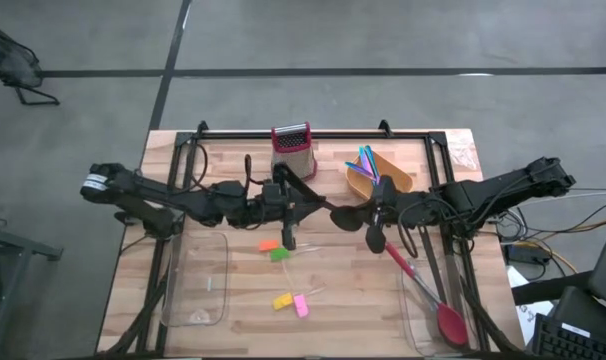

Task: Pick & Place Kitchen Items
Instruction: Put the black slotted spoon into the right transparent bin

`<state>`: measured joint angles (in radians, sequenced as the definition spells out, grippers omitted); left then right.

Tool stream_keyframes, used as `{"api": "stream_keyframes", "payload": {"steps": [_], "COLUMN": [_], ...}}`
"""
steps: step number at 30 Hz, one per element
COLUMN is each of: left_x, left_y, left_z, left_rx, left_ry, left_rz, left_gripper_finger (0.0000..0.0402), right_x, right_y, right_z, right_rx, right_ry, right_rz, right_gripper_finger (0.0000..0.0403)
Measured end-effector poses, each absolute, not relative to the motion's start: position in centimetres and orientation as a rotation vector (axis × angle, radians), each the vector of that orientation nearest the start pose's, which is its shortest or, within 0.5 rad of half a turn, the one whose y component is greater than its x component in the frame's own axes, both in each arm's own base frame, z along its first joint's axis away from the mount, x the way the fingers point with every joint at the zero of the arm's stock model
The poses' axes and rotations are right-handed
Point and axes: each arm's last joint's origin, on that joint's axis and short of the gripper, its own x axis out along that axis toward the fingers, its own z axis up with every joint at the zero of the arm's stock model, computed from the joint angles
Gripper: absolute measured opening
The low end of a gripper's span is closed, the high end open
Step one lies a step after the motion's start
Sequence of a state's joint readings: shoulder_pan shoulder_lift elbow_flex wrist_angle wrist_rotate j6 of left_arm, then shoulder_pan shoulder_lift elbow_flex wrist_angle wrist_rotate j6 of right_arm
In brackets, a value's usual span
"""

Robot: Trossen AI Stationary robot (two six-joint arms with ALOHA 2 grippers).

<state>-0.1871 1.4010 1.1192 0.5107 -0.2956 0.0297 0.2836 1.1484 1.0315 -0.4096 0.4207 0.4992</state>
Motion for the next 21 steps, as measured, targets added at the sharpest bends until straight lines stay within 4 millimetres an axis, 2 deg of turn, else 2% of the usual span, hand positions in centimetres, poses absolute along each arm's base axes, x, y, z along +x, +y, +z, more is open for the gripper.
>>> {"api": "stream_keyframes", "payload": {"steps": [6, 10, 16, 21], "left_x": [31.6, 31.6, 31.2, 31.2], "left_y": [-5.1, -5.2, -5.1, -5.1], "left_z": [37.4, 37.1, 36.4, 35.8], "left_rx": [-0.026, -0.039, -0.022, -0.045], "left_ry": [-0.208, -0.170, -0.061, 0.016], "left_rz": [0.101, 0.087, 0.083, 0.082], "left_gripper_finger": [0.0028, 0.0029, 0.0025, 0.0025], "right_x": [23.7, 23.3, 22.1, 21.3], "right_y": [5.7, 5.8, 5.6, 5.4], "right_z": [32.6, 32.8, 34.5, 34.9], "right_rx": [0.307, 0.340, 0.362, 0.387], "right_ry": [0.455, 0.482, 0.496, 0.534], "right_rz": [-0.248, -0.177, -0.151, -0.174], "right_gripper_finger": [0.0013, 0.0023, 0.0081, 0.0134]}}
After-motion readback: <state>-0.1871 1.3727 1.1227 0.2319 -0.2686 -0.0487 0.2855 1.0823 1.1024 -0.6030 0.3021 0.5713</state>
